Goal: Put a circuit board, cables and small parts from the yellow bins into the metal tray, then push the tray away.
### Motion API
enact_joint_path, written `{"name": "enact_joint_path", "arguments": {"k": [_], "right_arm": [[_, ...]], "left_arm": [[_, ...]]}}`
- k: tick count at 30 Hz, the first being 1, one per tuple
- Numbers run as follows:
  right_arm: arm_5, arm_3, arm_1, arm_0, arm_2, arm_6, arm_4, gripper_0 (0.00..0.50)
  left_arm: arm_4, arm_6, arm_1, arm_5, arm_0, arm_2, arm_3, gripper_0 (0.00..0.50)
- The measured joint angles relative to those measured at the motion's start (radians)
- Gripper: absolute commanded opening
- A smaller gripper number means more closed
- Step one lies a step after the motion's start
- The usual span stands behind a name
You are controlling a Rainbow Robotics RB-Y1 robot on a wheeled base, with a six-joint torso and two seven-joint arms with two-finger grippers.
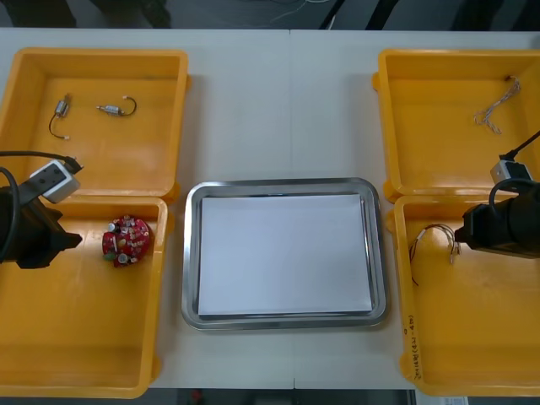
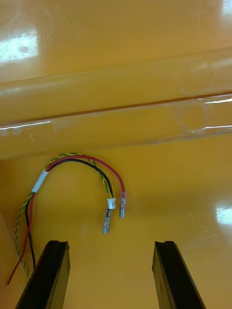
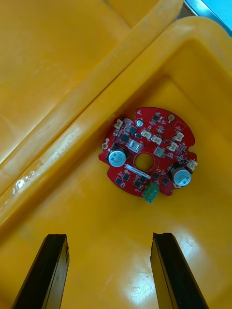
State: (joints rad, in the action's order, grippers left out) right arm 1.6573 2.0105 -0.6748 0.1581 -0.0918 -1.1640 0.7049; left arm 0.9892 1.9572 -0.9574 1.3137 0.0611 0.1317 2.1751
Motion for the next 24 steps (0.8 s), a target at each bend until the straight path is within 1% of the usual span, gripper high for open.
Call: {"name": "enact_joint_path", "arguments": {"k": [4, 6, 10, 12, 19, 24], "right_arm": [[-0.035, -0.040, 0.022, 0.000, 0.000, -0.045, -0.002, 0.500], [-0.044, -0.059, 0.035, 0.000, 0.000, -0.069, -0.007, 0.500], [-0.054, -0.082, 0.055, -0.002, 0.000, -0.069, -0.019, 0.500], [-0.076, -0.082, 0.059, -0.011, 0.001, -0.069, -0.026, 0.500], [-0.149, -0.082, 0.059, -0.058, 0.017, -0.069, -0.045, 0.500], [-0.181, -0.082, 0.059, -0.082, 0.029, -0.094, -0.057, 0.500]], "left_arm": [[0.005, 0.022, -0.042, -0.080, 0.021, -0.049, 0.000, 0.500], [0.006, 0.064, -0.061, -0.110, 0.027, -0.074, -0.001, 0.500], [0.008, 0.166, -0.097, -0.180, 0.032, -0.126, -0.008, 0.500], [0.008, 0.191, -0.117, -0.217, 0.033, -0.152, -0.016, 0.500], [0.013, 0.192, -0.184, -0.377, 0.036, -0.246, -0.080, 0.500], [0.027, 0.193, -0.205, -0.429, 0.036, -0.276, -0.126, 0.500]]}}
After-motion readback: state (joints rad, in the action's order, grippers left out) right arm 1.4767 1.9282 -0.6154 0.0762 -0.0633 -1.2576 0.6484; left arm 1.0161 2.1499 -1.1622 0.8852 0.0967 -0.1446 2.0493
